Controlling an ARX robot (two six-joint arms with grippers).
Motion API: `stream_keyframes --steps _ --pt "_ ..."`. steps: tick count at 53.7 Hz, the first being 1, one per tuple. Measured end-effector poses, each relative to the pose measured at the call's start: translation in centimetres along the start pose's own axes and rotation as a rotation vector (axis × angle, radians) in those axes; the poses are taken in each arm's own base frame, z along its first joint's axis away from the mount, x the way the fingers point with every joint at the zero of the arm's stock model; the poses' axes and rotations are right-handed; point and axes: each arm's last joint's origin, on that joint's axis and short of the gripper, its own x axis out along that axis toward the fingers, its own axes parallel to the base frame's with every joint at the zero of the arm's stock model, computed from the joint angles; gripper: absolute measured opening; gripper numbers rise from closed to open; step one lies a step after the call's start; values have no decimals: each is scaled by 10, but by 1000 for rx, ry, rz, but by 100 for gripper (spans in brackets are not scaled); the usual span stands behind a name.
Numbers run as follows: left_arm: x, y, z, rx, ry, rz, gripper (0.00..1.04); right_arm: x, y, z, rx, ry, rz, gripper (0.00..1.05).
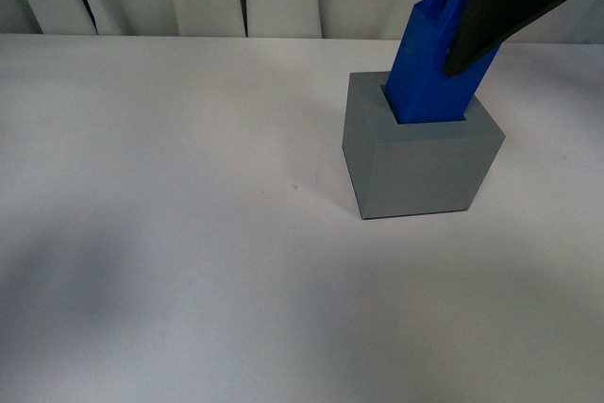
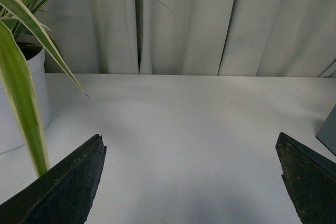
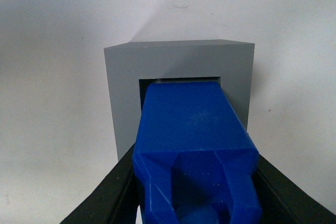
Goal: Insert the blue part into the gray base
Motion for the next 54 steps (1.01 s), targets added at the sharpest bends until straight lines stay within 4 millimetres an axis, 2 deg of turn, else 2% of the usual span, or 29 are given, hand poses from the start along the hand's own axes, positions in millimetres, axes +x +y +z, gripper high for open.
stream_keyframes --steps 23,36,44,50,54 --pt "0 0 0 0 0 0 99 7 4 -1 -10 24 17 46" --pt "0 0 0 0 0 0 99 10 3 -5 8 -17 15 80" --pt "0 0 0 0 0 0 99 1 6 -11 38 -71 -14 99" --pt "0 0 0 0 0 0 99 -10 12 -16 49 -107 -54 97" --pt "0 0 0 0 0 0 99 -25 24 -24 69 -170 -107 97"
